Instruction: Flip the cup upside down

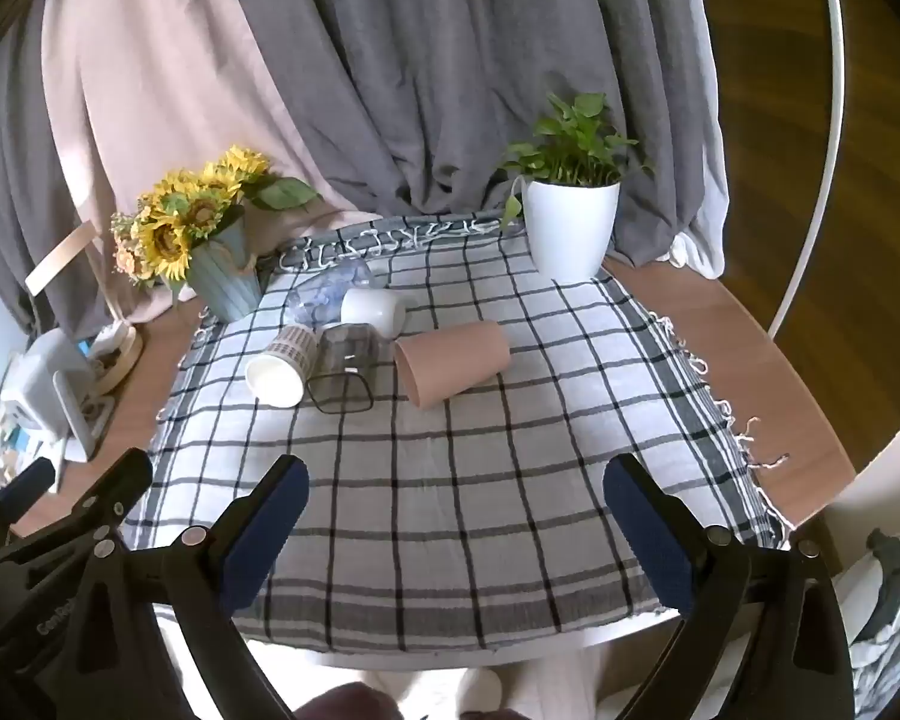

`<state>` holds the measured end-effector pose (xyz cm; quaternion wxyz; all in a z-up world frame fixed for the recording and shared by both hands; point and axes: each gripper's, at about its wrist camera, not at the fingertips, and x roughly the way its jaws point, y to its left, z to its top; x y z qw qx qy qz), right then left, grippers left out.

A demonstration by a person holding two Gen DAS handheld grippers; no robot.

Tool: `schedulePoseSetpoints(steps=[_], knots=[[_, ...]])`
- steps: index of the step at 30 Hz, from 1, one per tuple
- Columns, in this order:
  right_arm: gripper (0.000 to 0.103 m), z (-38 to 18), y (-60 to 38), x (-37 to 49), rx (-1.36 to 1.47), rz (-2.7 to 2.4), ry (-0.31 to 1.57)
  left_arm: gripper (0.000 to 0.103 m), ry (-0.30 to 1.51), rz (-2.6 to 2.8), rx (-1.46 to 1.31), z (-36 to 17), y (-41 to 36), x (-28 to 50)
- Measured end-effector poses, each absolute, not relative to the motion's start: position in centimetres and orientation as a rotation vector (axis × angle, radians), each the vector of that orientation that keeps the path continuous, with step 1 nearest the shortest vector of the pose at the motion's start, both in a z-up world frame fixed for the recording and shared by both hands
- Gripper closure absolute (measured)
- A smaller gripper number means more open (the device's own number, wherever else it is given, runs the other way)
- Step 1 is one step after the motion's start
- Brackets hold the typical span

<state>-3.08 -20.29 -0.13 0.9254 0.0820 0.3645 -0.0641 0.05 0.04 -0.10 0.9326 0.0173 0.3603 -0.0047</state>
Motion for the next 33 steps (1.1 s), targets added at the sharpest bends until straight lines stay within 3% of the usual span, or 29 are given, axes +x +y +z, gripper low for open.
schedulePoseSetpoints(steps=[33], knots=[[0.004,-0.2,-19.9,-2.4,0.175,-0.122,0.757,0.0,0.783,-0.019,0.017,-0.8,0.8,0.6]])
